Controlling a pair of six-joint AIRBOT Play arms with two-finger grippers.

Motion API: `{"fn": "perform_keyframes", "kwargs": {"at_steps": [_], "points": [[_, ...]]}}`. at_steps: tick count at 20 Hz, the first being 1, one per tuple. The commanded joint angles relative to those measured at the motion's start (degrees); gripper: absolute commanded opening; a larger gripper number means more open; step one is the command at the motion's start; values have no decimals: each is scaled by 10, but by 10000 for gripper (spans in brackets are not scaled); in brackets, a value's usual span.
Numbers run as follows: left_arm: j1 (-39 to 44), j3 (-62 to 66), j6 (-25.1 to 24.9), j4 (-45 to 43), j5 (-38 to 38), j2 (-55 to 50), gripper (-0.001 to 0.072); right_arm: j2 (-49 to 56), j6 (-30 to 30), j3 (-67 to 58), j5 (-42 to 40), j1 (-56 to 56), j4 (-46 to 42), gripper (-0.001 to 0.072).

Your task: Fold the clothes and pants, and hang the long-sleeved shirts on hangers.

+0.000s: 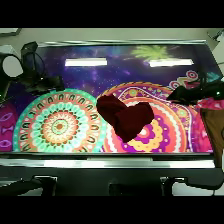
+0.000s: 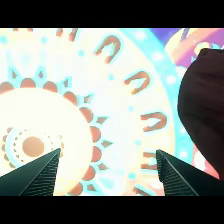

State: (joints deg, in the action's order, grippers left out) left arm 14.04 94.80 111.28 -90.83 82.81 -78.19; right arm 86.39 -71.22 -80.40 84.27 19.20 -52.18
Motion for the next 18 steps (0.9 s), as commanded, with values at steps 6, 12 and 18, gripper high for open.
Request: {"fn": "perform_keyframes", "kwargs": {"at_steps": [6, 12, 18], "points": [[-74, -36, -85, 125, -4, 5, 691, 147, 87, 88, -50, 16, 95, 549], [-75, -36, -95, 149, -16, 5, 691, 176, 110, 88, -89, -13, 106, 545], [-78, -37, -95, 155, -16, 5, 691, 184, 98, 88, -122, -59, 62, 205]]}}
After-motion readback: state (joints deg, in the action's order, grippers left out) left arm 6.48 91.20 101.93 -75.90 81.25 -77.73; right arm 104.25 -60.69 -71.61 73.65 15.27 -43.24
